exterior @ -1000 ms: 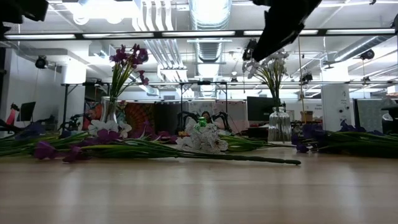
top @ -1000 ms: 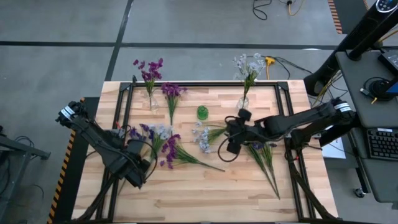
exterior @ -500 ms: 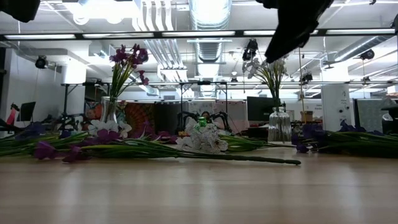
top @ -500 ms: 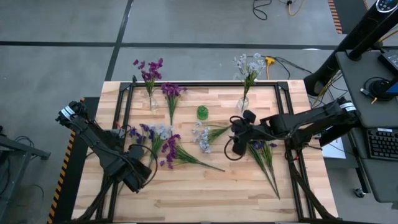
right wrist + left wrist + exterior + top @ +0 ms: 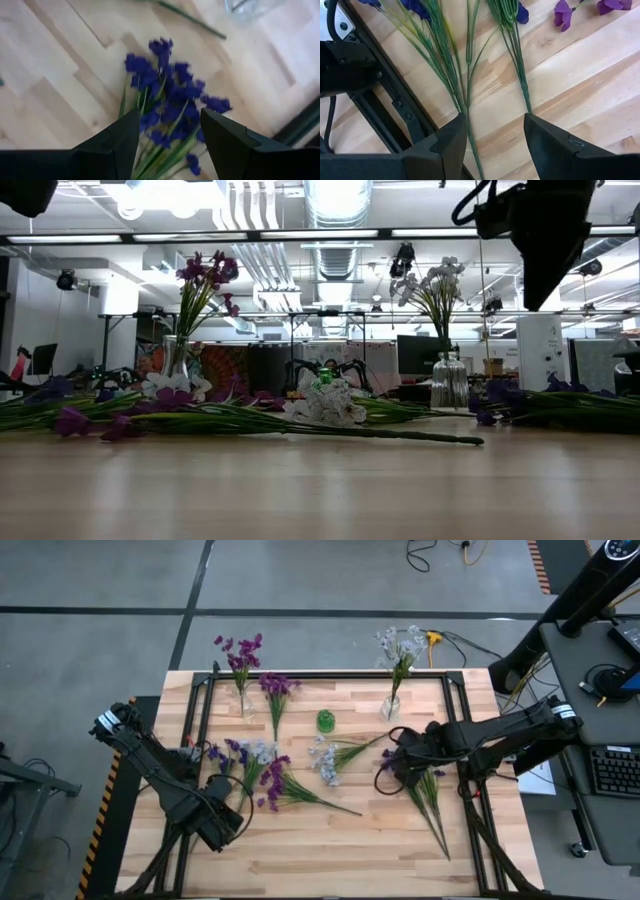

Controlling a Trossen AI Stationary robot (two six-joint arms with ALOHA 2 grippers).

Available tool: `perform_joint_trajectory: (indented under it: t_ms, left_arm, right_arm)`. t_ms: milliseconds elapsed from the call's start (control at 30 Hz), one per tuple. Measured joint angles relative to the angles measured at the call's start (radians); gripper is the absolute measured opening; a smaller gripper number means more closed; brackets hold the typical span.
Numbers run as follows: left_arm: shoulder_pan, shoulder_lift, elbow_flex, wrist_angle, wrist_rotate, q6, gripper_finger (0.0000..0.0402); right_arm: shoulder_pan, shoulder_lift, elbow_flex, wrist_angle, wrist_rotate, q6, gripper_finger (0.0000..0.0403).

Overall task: Sort flowers into vase by color
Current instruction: Put the left blue flowers into the green flower vase

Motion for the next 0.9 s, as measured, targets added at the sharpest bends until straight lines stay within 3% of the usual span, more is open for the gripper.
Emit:
perform_joint_trajectory:
  t_ms: [167, 500, 733, 900]
  left_arm:
    - [0.0, 0.0, -0.005, 0.017, -0.003, -0.006, 0.0178]
    - [0.001, 0.076, -0.059, 0.038, 0.006, -0.126, 0.0178]
    - [0.008, 0.176, -0.092, 0.084, 0.102, -0.147, 0.0178]
    - [0.008, 0.184, -0.151, 0.216, 0.109, -0.136, 0.0178]
  right_arm:
    - [0.0, 0.0, 0.0, 0.094, 0.063, -0.075, 0.0201]
    - [0.0, 0.001, -0.024, 0.35, 0.063, -0.266, 0.0201]
    - [0.0, 0.001, -0.027, 0.396, 0.063, -0.311, 0.0201]
    - [0.0, 0.001, -0.027, 0.397, 0.063, -0.331, 0.0201]
